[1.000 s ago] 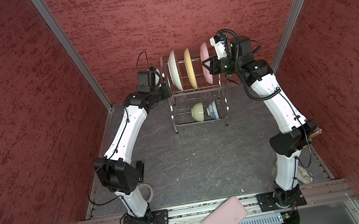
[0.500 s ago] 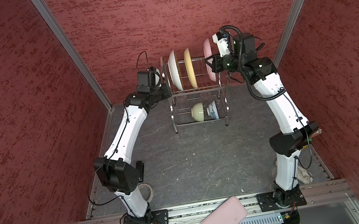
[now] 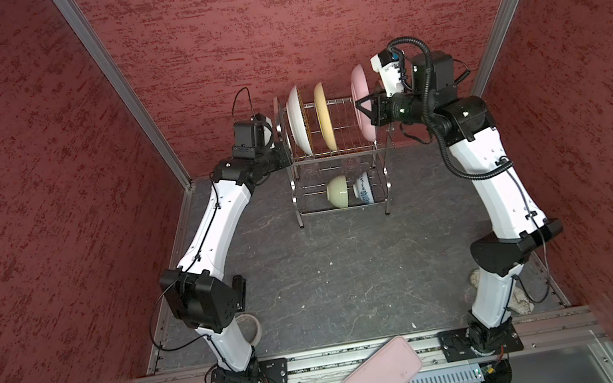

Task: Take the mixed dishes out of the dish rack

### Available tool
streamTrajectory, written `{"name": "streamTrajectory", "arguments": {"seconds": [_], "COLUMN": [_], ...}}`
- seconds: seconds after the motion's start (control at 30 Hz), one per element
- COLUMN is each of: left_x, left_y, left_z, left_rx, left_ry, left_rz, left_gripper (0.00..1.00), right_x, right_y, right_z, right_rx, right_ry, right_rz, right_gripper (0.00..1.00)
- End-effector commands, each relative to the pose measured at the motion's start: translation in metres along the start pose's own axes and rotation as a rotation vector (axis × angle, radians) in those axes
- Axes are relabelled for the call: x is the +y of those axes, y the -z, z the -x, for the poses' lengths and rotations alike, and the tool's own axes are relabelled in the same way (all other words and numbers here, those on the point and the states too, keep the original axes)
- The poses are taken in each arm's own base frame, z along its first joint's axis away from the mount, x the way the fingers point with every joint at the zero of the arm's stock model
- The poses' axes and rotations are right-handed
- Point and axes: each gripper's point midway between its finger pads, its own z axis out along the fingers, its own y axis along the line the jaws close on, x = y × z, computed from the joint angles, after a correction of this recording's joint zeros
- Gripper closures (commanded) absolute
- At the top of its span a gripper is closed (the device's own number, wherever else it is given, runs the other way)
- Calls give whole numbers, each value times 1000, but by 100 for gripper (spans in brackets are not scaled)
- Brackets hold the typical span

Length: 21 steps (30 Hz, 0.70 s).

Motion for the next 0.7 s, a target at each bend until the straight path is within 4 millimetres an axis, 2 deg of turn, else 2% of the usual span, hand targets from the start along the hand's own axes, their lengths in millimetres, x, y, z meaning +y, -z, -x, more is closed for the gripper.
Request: {"name": "streamTrajectory", "arguments": {"seconds": [0.0,0.17,0.3,0.5,0.67], "left_x": [5,7,9,8,8], "left_y": [-5,-3,0,2,0], "left_z": [2,3,1,1,-1], "left_rx": [-2,-1,-2,-3,3], "left_ry": [-2,2,3,1,1], "left_rz": [-3,-5,-5,-13,-14], "left_gripper": [78,77,77,77,77], "right_x": [19,22,16,-21,-52], "right_y": [42,74,101,122,126], "right_z": [12,-5,-21,-56,-85], "right_rx": [-59,-69,-82,-49,-1], "right_ry": [36,10,-14,-51,-67], "right_rz": [-17,-58,-120,-332,-489], "right_gripper": [100,100,100,100,100]}}
